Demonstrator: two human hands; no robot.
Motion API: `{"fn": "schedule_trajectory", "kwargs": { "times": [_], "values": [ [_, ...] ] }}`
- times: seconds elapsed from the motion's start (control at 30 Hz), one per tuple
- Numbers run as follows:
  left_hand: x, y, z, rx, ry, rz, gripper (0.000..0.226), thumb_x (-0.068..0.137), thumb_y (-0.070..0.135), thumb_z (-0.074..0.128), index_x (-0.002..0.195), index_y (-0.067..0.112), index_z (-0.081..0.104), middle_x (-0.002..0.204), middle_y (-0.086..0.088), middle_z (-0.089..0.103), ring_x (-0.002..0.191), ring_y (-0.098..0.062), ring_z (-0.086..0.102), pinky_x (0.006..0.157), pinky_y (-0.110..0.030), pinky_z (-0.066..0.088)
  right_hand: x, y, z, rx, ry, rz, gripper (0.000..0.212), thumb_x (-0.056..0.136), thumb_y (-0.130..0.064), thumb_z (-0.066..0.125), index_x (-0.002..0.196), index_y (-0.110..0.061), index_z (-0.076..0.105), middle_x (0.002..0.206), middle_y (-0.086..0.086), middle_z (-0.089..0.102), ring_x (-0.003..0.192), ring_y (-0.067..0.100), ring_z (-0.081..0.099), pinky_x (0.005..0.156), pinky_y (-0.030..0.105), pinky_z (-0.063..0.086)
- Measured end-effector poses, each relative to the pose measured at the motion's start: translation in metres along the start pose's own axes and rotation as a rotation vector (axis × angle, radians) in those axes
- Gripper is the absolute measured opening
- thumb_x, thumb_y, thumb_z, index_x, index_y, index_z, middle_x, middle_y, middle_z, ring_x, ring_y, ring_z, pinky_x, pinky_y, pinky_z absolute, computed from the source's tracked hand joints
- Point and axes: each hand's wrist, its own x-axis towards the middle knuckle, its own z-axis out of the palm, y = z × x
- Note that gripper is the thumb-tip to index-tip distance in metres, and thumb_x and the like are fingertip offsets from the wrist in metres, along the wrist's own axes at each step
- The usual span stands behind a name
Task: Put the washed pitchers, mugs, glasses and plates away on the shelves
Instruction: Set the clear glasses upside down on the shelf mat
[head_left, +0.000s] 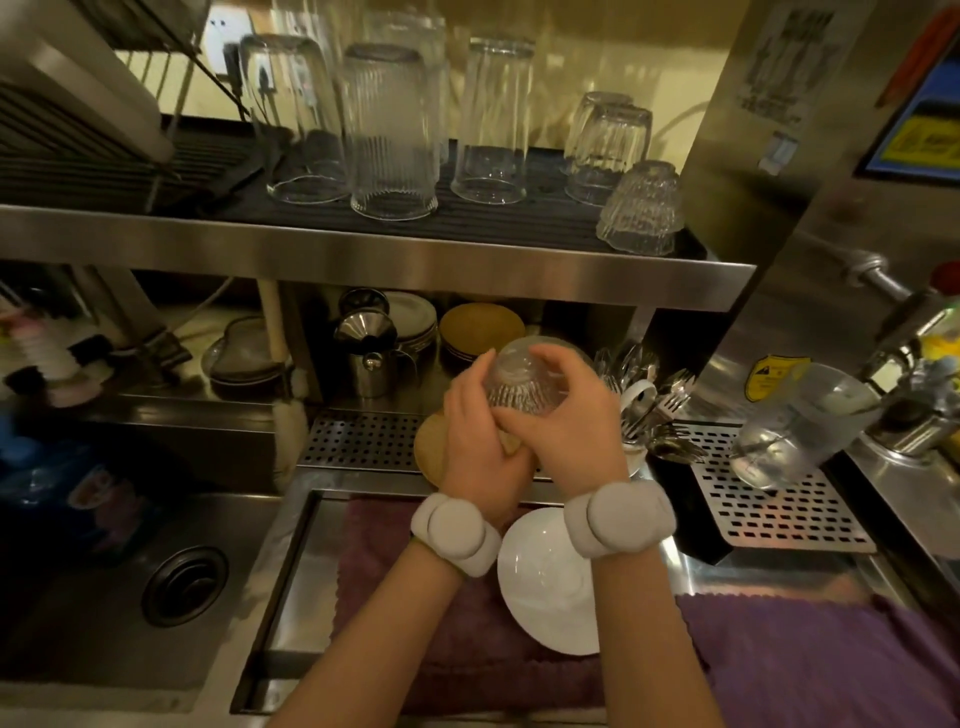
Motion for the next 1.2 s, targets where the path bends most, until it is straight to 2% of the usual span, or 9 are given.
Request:
{"fn": "schedule_trajectory", "kwargs": {
  "times": [0.1, 0.23, 0.43, 0.6, 0.67, 0.83, 0.93, 1.03, 1.2],
  "values": [
    [0.005, 0.017, -0.011, -0.012, 0.118, 0.103, 0.07, 0.074, 0.029, 0.064, 0.134, 0.006, 0.035, 0.123, 0.002, 0.039, 0.119, -0.015, 0.04, 0.1, -0.024, 0.036, -0.001, -0.026, -0.009, 0.043, -0.016, -0.081, 0.061, 0.06, -0.017, 0.083, 0.115, -0.022, 0.057, 0.111, -0.004, 0.062, 0.102, 0.006, 0.056, 0.09, 0.021, 0.05],
    [0.016, 0.033, -0.02, -0.067, 0.172, 0.153, 0.071, 0.073, 0.021, 0.071, 0.133, 0.008, 0.035, 0.127, -0.007, 0.043, 0.121, -0.025, 0.046, 0.1, -0.044, 0.042, 0.001, -0.052, -0.02, 0.075, -0.003, -0.175, 0.06, 0.061, -0.015, 0.083, 0.115, -0.023, 0.058, 0.111, -0.005, 0.062, 0.105, 0.006, 0.057, 0.094, 0.027, 0.05],
    [0.049, 0.071, -0.039, -0.078, 0.178, 0.159, 0.064, 0.066, 0.042, 0.071, 0.12, 0.034, 0.039, 0.118, 0.007, 0.056, 0.108, -0.008, 0.056, 0.091, -0.031, 0.049, 0.022, -0.077, -0.036, 0.098, 0.035, -0.276, 0.06, 0.06, -0.017, 0.083, 0.115, -0.022, 0.059, 0.11, -0.005, 0.064, 0.104, 0.009, 0.06, 0.094, 0.031, 0.051],
    [0.088, 0.096, -0.04, 0.002, 0.107, 0.183, 0.067, 0.07, 0.034, 0.076, 0.125, 0.025, 0.04, 0.119, 0.004, 0.058, 0.106, -0.015, 0.058, 0.09, -0.038, 0.051, 0.053, -0.089, -0.055, 0.103, 0.024, -0.326, 0.048, 0.074, -0.033, 0.074, 0.118, -0.027, 0.056, 0.102, -0.02, 0.059, 0.093, -0.012, 0.056, 0.08, 0.002, 0.045],
    [0.101, 0.101, -0.037, 0.007, 0.07, 0.18, 0.069, 0.072, 0.035, 0.075, 0.129, 0.025, 0.038, 0.124, 0.004, 0.056, 0.11, -0.014, 0.056, 0.093, -0.036, 0.049, 0.065, -0.088, -0.064, 0.116, 0.037, -0.313, 0.036, 0.083, -0.038, 0.063, 0.116, -0.027, 0.057, 0.098, -0.025, 0.057, 0.087, -0.019, 0.054, 0.073, -0.001, 0.043],
    [0.138, 0.108, -0.025, 0.028, 0.017, 0.212, 0.068, 0.072, 0.034, 0.076, 0.128, 0.019, 0.041, 0.121, 0.001, 0.056, 0.11, -0.013, 0.054, 0.093, -0.025, 0.046, 0.103, -0.077, -0.095, -0.02, 0.269, -0.322, 0.012, 0.088, -0.026, 0.058, 0.099, -0.027, 0.06, 0.093, -0.009, 0.062, 0.083, 0.003, 0.055, 0.072, 0.011, 0.043],
    [0.16, 0.105, -0.015, 0.103, -0.047, 0.157, 0.068, 0.071, 0.034, 0.077, 0.125, 0.016, 0.04, 0.117, -0.001, 0.057, 0.103, -0.014, 0.055, 0.085, -0.023, 0.044, 0.122, -0.067, -0.104, -0.148, 0.324, -0.292, 0.019, 0.084, -0.018, 0.061, 0.102, -0.021, 0.062, 0.102, -0.002, 0.061, 0.101, 0.018, 0.051, 0.084, 0.026, 0.04],
    [0.175, 0.097, -0.005, 0.195, -0.115, 0.085, 0.069, 0.071, 0.036, 0.077, 0.123, 0.014, 0.038, 0.108, 0.0, 0.055, 0.09, -0.011, 0.05, 0.074, -0.022, 0.04, 0.134, -0.058, -0.102, -0.19, 0.261, -0.218, 0.029, 0.083, -0.016, 0.062, 0.111, -0.019, 0.059, 0.116, 0.003, 0.058, 0.114, 0.022, 0.049, 0.097, 0.037, 0.042],
    [0.184, 0.088, 0.011, 0.3, -0.164, 0.048, 0.071, 0.072, 0.035, 0.077, 0.124, 0.011, 0.035, 0.12, -0.011, 0.057, 0.102, -0.025, 0.058, 0.072, -0.026, 0.042, 0.143, -0.047, -0.095, -0.153, 0.129, -0.114, 0.042, 0.082, -0.014, 0.064, 0.122, -0.019, 0.051, 0.127, 0.004, 0.052, 0.12, 0.022, 0.047, 0.103, 0.041, 0.04]
  ]
}}
